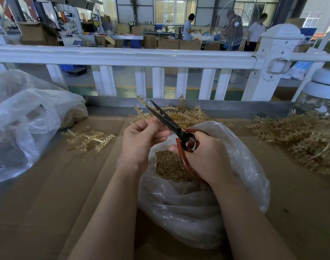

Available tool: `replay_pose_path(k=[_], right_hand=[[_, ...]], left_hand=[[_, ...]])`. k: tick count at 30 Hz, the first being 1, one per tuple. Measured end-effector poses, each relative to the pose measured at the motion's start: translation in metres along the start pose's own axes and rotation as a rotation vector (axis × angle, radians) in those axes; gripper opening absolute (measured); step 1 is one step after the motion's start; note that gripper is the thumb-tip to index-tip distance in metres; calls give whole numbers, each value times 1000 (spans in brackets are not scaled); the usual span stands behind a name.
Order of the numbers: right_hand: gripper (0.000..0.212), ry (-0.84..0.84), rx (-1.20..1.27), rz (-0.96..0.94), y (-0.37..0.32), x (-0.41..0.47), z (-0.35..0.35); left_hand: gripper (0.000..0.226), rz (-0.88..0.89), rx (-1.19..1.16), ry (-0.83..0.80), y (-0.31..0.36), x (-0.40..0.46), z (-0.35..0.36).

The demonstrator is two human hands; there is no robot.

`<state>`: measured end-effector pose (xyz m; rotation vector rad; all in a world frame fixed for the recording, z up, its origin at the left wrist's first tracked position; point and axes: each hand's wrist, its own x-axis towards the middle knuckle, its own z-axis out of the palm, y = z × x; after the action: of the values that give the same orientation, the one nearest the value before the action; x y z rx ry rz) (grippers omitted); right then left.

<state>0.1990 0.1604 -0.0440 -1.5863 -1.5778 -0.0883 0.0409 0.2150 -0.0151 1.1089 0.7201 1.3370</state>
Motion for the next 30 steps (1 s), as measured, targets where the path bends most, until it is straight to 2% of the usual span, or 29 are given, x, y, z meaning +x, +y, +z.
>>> replay_pose_path(k=[6, 10, 13, 19, 23, 27, 30], right_hand=[[62, -22, 39, 25, 1, -1, 1], [56, 4, 194, 101, -2, 0, -2], [47, 9, 305, 169, -2, 2, -1], [44, -62, 535, 308, -4, 4, 1], [21, -65, 605, 355, -5, 6, 1], [25, -47, 607, 361, -6, 7, 1], [23, -51, 615, 385, -9, 7, -1]], left_hand=[[16, -10, -28, 31, 1, 0, 0], [17, -70, -34, 53, 1, 1, -1], [13, -98, 68, -11, 1, 0, 1], [6, -151, 185, -101, -2, -5, 8], [6, -183, 200, -135, -3, -6, 11], [6, -194, 219, -168, -2, -5, 8], [20, -112, 296, -146, -3, -5, 5]])
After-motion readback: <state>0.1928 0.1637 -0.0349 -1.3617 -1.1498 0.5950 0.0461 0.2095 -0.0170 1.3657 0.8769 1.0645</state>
